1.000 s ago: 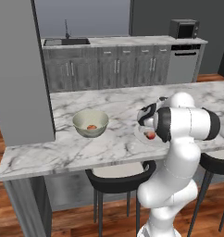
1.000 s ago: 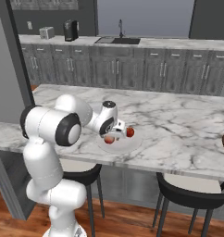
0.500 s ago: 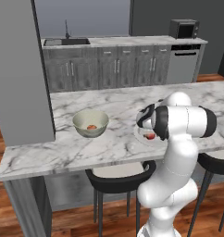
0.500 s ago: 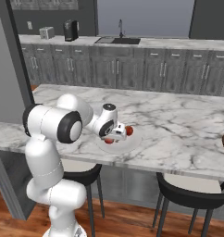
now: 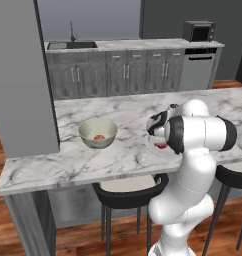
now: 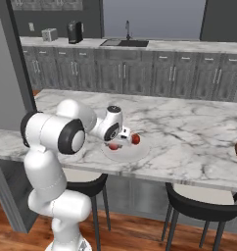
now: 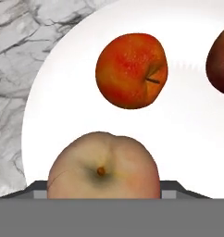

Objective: Take the fruits from the plate on the dining counter and place two fruits in each bowl.

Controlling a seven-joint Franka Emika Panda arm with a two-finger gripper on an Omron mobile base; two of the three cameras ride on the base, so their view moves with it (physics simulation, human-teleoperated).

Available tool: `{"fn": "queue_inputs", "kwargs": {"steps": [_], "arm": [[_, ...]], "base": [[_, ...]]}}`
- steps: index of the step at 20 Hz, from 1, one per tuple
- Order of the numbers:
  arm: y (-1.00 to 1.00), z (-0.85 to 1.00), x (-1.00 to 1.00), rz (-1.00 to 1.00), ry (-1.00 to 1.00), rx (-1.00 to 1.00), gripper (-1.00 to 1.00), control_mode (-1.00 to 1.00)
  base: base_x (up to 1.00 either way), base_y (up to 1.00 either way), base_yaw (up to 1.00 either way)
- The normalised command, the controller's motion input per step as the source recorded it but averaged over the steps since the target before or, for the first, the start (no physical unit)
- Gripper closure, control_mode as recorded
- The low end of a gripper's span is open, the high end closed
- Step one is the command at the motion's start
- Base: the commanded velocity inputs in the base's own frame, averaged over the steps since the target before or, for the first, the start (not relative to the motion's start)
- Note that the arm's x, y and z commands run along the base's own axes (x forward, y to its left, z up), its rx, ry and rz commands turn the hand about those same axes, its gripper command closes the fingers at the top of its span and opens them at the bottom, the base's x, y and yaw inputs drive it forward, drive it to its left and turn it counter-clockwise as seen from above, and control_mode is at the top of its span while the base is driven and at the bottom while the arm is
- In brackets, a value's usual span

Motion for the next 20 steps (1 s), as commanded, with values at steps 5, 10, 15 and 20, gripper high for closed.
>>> {"fn": "queue_inputs", "kwargs": {"steps": [5,10,15,20], "arm": [[0.43,1.0,-0.08,-0.01,0.07,0.0,1.0,-1.0],[0.69,0.93,-0.34,0.0,0.07,0.0,1.0,-1.0],[0.86,0.67,-0.01,0.0,0.03,0.0,1.0,-1.0],[0.97,0.41,0.11,0.0,0.07,0.0,1.0,-1.0]], "base": [[0.0,0.0,0.0],[0.0,0.0,0.0],[0.0,0.0,0.0],[0.0,0.0,0.0]]}}
